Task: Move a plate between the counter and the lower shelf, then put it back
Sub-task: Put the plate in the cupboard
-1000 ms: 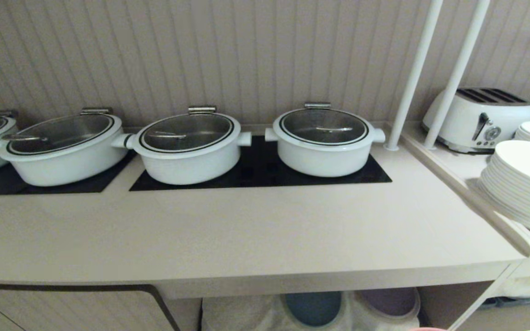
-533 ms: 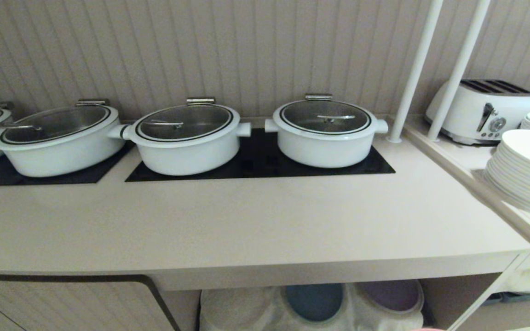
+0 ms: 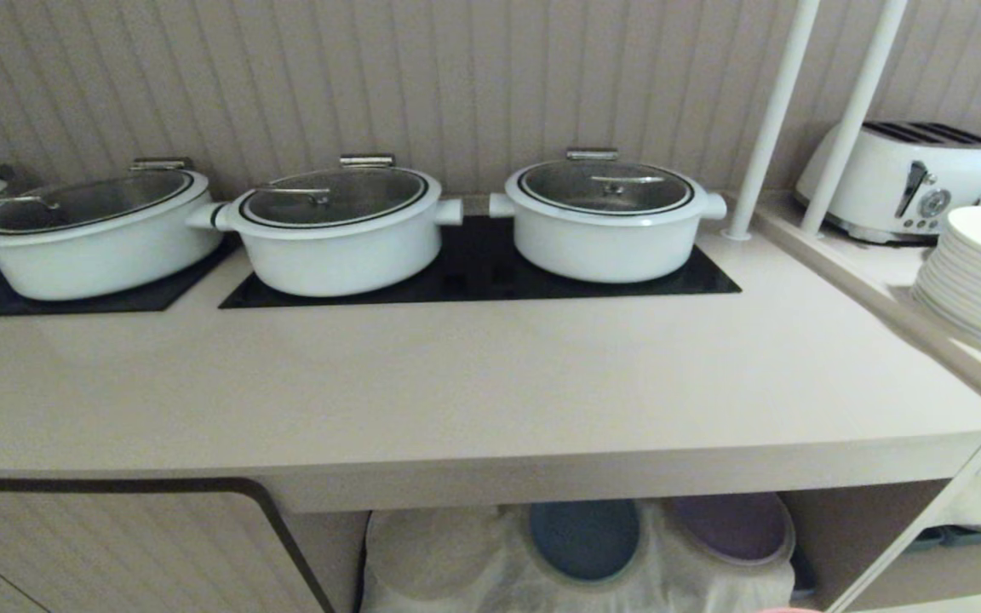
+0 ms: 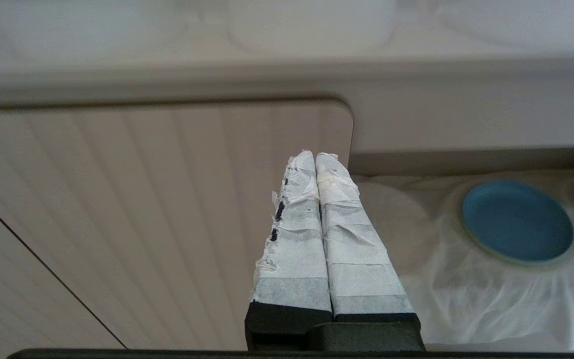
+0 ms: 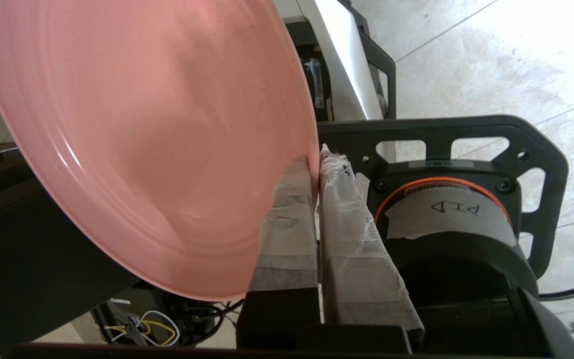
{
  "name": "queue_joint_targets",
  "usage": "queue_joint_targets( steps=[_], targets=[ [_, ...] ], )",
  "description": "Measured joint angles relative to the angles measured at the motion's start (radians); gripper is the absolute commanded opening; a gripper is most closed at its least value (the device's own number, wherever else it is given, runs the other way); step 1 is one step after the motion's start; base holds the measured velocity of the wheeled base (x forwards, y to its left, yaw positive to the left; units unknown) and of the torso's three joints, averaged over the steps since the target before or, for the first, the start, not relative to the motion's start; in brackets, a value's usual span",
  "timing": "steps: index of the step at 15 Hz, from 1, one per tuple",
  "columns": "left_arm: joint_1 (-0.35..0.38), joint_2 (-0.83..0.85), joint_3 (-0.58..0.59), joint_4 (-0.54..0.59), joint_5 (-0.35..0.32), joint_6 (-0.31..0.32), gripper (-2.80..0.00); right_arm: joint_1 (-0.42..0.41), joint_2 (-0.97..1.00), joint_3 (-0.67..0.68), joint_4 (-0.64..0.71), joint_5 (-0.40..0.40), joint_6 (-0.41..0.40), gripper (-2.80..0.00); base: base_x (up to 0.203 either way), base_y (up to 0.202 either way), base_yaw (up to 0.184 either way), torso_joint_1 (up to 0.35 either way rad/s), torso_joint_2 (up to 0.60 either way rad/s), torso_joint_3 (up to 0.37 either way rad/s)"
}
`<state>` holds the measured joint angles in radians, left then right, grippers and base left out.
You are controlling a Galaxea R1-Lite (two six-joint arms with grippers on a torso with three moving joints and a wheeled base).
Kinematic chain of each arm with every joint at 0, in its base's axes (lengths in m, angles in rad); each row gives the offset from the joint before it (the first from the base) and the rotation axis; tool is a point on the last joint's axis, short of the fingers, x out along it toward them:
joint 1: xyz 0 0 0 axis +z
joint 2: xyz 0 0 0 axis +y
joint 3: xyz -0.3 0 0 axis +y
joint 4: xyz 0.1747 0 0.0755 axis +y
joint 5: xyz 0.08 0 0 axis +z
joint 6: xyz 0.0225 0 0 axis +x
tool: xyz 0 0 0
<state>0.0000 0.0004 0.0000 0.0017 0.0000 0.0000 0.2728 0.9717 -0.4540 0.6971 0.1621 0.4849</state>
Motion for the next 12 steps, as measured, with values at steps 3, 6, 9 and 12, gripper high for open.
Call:
queue_joint_targets(
  steps=[3,6,9,12],
  targets=[
    [0.000,0.000,0.000,0.000,0.000,0.000,-2.80,0.000,0.001,0.000,0.001,0.000,0.000,-2.80,0.000,0.000,0.000,-0.276,0.54,0.272],
    [0.000,0.000,0.000,0.000,0.000,0.000,-2.80,0.000,0.001,0.000,0.002,0.001,0.000,-2.80,0.000,0.000,0.000,-0.269,0.54,0.264],
    [0.000,0.000,0.000,-0.001,0.000,0.000,-2.80,0.000,0.000,0.000,0.003,0.000,-0.001,-2.80,0.000,0.000,0.000,-0.260,0.52,0.254],
    [0.000,0.000,0.000,0.000,0.000,0.000,-2.80,-0.001,-0.001,-0.001,0.003,0.001,-0.001,-2.80,0.000,0.000,0.000,-0.251,0.50,0.245]
  ],
)
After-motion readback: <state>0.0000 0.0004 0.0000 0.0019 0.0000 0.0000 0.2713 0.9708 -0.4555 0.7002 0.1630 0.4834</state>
